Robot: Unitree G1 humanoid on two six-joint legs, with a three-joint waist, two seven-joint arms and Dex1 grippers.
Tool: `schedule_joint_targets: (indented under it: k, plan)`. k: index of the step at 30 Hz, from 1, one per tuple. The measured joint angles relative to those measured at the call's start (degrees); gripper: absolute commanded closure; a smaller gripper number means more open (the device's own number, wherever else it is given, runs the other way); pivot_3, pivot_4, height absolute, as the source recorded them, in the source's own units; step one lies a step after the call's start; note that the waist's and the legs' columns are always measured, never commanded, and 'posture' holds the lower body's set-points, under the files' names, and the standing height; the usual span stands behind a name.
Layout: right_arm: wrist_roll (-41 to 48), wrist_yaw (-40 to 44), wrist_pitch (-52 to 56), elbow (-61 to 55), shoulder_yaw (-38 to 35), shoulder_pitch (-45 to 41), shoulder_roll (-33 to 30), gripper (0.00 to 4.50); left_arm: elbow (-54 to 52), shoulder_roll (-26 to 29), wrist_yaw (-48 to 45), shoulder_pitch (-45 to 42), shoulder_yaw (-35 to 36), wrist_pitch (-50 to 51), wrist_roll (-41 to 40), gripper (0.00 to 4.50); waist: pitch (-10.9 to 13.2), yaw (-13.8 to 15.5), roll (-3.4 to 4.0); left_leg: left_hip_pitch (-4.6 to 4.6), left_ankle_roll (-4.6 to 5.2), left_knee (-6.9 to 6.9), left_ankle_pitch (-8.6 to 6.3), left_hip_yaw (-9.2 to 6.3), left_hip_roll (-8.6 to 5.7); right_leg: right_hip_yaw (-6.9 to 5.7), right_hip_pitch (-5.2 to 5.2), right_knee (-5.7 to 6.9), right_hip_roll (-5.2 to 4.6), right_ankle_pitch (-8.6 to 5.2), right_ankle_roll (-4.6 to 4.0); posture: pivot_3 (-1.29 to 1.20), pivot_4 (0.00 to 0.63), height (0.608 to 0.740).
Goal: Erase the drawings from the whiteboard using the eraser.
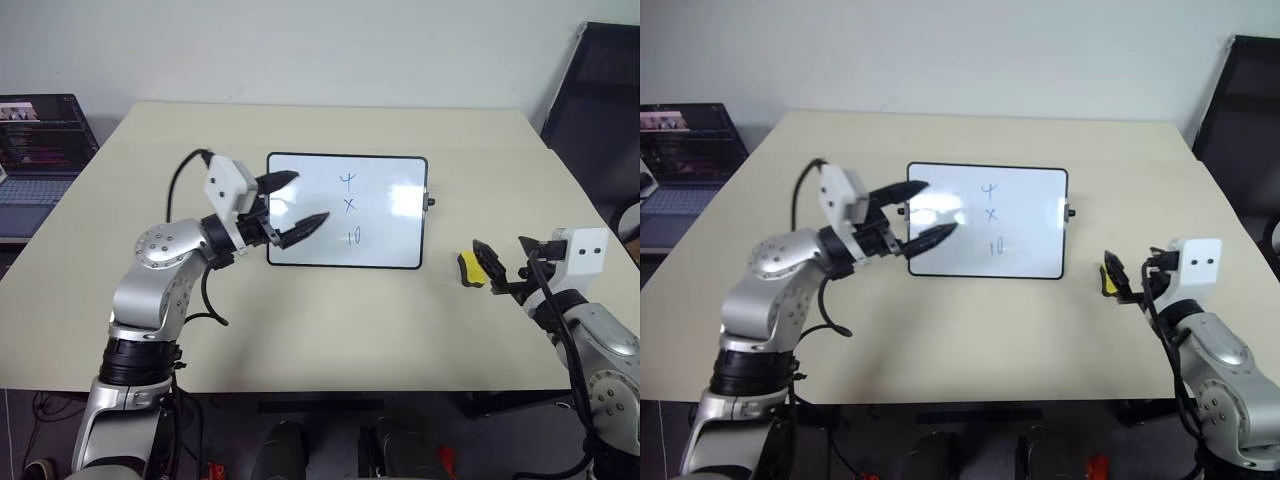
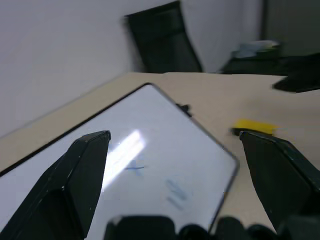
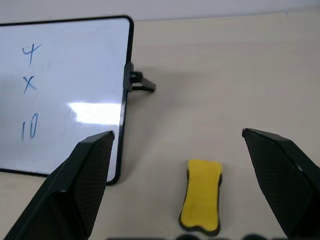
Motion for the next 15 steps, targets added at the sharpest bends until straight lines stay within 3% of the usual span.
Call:
schedule_joint_targets:
  k: [7, 15]
  plan:
    - [0.09, -5.87, 7.42, -0.07, 3.03, -3.70, 3.38, 0.01, 3.60, 2.21, -15.79, -3.51, -7.94, -0.25, -0.28, 0.00, 0.00, -0.23, 0.01, 0.00, 0.01, 0.01, 0.00, 0.01, 0.00, 0.01, -0.01, -0.01, 0.02, 0.00, -0.01, 0.00, 0.150, 0.740]
    - [-10.86, -10.69, 5.33, 14.01, 7.05, -10.16, 4.36, 0.01, 14.69, 0.10, -22.16, -10.14, -9.35, -5.66, 2.50, 0.00, 0.00, -0.10, 0.01, -0.31, 0.03, 0.03, -0.01, 0.01, -0.05, 0.00, -0.30, -0.01, 0.02, 0.00, 0.00, 0.00, 0.150, 0.740]
